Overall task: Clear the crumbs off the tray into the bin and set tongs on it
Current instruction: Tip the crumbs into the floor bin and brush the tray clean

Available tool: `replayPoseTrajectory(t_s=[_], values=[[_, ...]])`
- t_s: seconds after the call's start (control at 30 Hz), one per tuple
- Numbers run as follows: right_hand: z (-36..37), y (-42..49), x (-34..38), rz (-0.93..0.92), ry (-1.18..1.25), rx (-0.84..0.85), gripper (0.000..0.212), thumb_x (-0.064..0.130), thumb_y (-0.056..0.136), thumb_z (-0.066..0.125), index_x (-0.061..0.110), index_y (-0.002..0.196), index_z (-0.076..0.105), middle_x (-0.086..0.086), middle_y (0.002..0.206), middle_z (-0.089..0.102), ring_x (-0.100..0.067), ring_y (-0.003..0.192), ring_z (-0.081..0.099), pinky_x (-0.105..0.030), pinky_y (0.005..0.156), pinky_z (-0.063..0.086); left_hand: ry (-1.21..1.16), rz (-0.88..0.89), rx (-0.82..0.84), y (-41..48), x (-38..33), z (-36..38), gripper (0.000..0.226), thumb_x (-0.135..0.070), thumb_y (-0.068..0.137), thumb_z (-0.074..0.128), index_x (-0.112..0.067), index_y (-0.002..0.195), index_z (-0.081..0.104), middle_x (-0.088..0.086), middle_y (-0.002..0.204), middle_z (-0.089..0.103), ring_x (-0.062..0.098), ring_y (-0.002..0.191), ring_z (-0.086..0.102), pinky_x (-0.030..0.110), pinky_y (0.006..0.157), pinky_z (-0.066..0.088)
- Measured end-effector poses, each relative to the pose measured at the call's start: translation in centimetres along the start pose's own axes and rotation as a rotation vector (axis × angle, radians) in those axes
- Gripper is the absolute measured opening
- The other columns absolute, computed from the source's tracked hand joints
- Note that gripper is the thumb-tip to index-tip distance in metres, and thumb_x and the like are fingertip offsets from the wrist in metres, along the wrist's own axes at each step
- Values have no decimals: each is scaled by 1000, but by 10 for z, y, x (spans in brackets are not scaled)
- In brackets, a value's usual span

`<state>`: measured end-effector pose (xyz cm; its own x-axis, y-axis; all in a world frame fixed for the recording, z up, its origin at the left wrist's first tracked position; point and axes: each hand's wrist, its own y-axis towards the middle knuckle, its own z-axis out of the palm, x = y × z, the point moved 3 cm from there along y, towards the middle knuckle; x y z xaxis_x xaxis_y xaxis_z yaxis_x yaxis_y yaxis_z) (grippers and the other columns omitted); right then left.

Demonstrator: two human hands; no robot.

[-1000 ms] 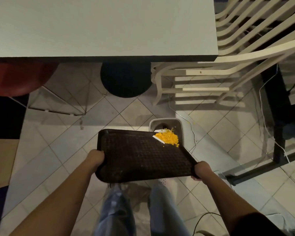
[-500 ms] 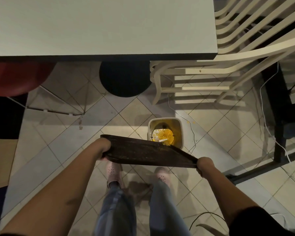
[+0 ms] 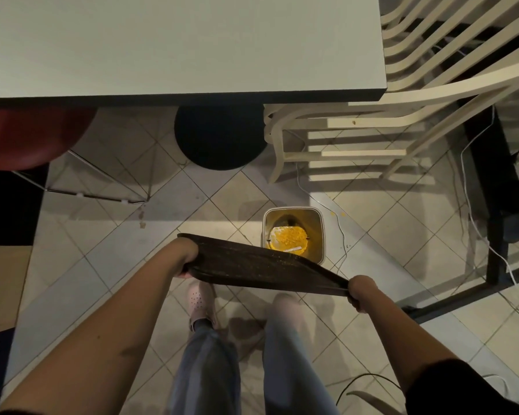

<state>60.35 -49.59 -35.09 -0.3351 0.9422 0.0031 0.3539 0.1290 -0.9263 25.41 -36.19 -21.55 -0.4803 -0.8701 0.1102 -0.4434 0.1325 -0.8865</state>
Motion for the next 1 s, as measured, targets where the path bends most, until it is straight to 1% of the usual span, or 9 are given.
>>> replayPoseTrajectory(t_s=[0.1, 0.17, 0.33, 0.43, 0.53, 0.63, 0.77, 0.83, 1.0], values=[[-5, -14, 17, -34, -571, -143, 12, 14, 86, 54, 4, 81, 58, -6, 85, 58, -21, 81, 57, -31, 75, 47, -18, 48, 3, -1, 5, 4, 16, -12, 100, 43, -1, 90, 48, 12, 69, 52, 20, 47, 54, 24, 32, 42], [1, -24, 38, -249, -801, -277, 29, 31, 88, 53, 14, 110, 61, -7, 110, 59, -25, 102, 55, -35, 87, 47, -11, 101, -13, -3, 8, 7, 13, -11, 99, 44, -2, 92, 50, 13, 74, 54, 21, 57, 54, 26, 45, 44], [70, -78, 91, -762, -283, 512, 48, 47, 98, 32, 30, 142, 34, 1, 152, 29, -19, 140, 25, -37, 112, 18, 37, 241, -117, -8, 26, 5, 17, -11, 97, 45, 2, 98, 56, 17, 89, 59, 26, 70, 56, 31, 57, 47], [91, -99, 110, -979, -448, 596, 46, 39, 102, 16, 30, 146, 22, 5, 157, 10, -11, 142, 5, -37, 115, 1, 17, 291, -151, -17, 39, -8, 32, -14, 96, 45, 5, 120, 53, 10, 86, 57, 20, 71, 54, 26, 54, 40], [86, -78, 121, -873, -475, 588, 48, 39, 102, 14, 27, 148, 15, 5, 157, 3, -12, 144, -2, -34, 114, -3, 7, 308, -184, -29, 47, -27, 38, -11, 95, 46, 3, 130, 47, 12, 97, 58, 16, 71, 49, 22, 52, 34], [74, -46, 127, -750, -555, 477, 52, 46, 100, 13, 29, 149, 12, 6, 158, 1, -15, 144, -2, -36, 115, -3, 1, 316, -238, -34, 55, -47, 39, -14, 93, 53, -1, 130, 51, 22, 123, 59, 27, 91, 53, 29, 70, 41], [58, -11, 138, -689, -757, 268, 57, 47, 100, 11, 21, 150, 10, -1, 158, 2, -18, 145, 1, -36, 115, 0, -8, 286, -267, -37, 66, -60, 40, -16, 92, 55, -7, 131, 52, 20, 126, 60, 32, 103, 57, 31, 81, 38], [58, -20, 143, -768, -719, 225, 56, 46, 100, 15, 20, 149, 13, -2, 158, 4, -17, 145, 4, -35, 115, 2, 0, 290, -257, -40, 68, -64, 40, -17, 93, 53, -8, 132, 50, 19, 127, 59, 32, 105, 57, 31, 81, 38], [91, -100, 135, -1146, -526, 478, 47, 36, 101, 25, 27, 147, 18, 17, 151, 5, 1, 138, 0, -23, 113, -3, -28, 325, -239, -47, 68, -72, 37, -11, 94, 48, -8, 131, 51, 16, 115, 61, 26, 94, 54, 31, 82, 40]])
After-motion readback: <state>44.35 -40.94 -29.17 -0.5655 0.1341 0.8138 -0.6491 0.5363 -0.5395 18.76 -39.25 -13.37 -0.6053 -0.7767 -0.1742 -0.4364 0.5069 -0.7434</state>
